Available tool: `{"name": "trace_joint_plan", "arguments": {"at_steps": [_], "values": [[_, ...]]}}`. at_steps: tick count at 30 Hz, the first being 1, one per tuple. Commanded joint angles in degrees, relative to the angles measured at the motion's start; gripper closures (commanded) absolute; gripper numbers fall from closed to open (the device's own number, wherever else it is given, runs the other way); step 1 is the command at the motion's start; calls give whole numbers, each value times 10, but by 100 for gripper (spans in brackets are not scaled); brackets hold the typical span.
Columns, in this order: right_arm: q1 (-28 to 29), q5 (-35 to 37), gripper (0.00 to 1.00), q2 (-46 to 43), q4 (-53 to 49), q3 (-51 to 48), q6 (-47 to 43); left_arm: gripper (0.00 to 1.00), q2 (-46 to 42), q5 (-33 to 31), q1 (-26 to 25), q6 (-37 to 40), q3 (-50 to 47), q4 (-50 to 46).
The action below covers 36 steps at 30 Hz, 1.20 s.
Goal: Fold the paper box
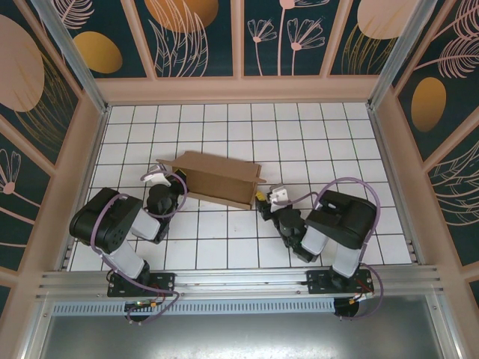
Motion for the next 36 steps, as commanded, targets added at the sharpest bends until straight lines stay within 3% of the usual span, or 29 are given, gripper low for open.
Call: {"name": "trace_joint_plan", "arguments": {"at_steps": [1,6,10,14,19,23,25,29,31,33,36], "values": [[0,77,52,-51,-20,7,10,100,20,-7,-5,-32,-1,-96],[-19,181,56,-128,-146,40,16,100,39,-18,-5,-66,8,-101],[-67,168,60,-225,-275,55,76,100,52,-17,-12,-81,22,-97],[-113,-19,62,-309,-369,94,81,100,57,-15,-25,-83,39,-100],[-113,-270,64,-334,-527,205,73,100,56,-4,-32,-79,47,-101],[-110,-430,79,-322,-598,275,77,98,47,11,-32,-62,48,-103],[-100,-446,86,-310,-638,314,96,98,43,17,-32,-57,53,-114],[-79,-488,80,-262,-729,390,142,96,46,30,-32,-52,64,-120],[-65,-518,69,-226,-786,438,129,95,47,33,-32,-50,68,-122],[-31,-474,50,-201,-825,467,71,94,44,35,-32,-47,71,-125],[-11,-412,41,-180,-842,476,16,94,41,38,-32,-43,74,-129]]}}
